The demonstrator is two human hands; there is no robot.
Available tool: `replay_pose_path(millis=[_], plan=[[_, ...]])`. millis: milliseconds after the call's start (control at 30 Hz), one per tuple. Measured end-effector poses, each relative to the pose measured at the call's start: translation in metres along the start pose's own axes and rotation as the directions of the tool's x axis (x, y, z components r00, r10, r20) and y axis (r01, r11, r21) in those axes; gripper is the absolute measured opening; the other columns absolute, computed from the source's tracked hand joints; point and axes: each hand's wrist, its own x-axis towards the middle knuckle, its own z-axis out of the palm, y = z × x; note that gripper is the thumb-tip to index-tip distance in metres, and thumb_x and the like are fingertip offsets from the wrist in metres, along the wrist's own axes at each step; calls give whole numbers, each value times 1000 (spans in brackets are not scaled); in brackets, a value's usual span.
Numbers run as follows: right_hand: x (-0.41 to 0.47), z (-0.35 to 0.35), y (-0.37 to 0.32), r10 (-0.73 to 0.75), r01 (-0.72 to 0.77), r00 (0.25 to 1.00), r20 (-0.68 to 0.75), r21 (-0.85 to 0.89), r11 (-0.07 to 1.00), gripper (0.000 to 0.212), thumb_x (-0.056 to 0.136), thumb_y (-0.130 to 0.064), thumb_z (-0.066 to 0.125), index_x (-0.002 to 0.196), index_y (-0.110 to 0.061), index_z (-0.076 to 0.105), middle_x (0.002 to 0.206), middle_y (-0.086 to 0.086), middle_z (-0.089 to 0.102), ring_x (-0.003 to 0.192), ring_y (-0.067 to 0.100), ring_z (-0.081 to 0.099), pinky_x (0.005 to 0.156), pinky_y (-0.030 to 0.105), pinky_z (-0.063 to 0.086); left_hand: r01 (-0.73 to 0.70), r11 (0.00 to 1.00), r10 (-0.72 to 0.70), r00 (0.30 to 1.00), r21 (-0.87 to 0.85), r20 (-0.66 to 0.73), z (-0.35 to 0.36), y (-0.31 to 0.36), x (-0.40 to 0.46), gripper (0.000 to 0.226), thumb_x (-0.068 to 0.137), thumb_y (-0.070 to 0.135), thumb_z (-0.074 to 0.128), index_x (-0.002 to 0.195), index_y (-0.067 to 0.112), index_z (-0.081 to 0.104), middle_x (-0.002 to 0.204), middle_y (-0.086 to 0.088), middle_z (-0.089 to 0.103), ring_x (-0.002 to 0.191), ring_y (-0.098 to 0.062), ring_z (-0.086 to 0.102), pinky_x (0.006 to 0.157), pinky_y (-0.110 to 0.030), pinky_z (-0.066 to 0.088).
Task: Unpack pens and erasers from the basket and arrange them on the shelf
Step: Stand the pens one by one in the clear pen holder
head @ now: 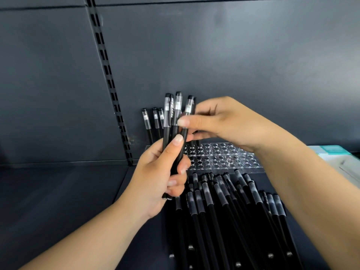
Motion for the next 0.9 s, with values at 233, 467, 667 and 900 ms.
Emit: replay_pose_path(millis=[233,467,667,900], plan=[[1,-11,-2,4,-3,1000,4,-109,994,33,84,-19,59,100,10,61,93,9,69,83,2,64,88,23,51,-86,995,89,993,39,-78,-4,-12,6,30,73,40,48,92,24,64,72,-7,71,60,-13,64,50,-22,51],[11,-39,6,-185,38,819,-543,-270,962,17,90,-16,54,74,-15,57,75,2,66,64,11,66,78,34,56,-7,961,68,975,276,-213,-22,-25,18,21,88,37,44,97,28,61,62,2,66,51,-11,56,46,-21,38],[25,-35,37,-169,-186,842,-512,-570,800,28,91,-24,52,93,2,61,88,16,69,87,30,64,84,36,48,-18,949,89,973,315,-212,-29,-31,21,19,92,33,43,98,28,60,51,5,53,44,-9,44,40,-19,32],[32,-39,52,-41,-205,891,-452,-482,852,29,91,-20,53,91,9,58,77,12,69,85,25,66,86,42,50,16,958,54,971,287,-234,-35,-35,24,18,88,37,45,92,20,49,46,11,31,38,-4,26,35,-15,25]])
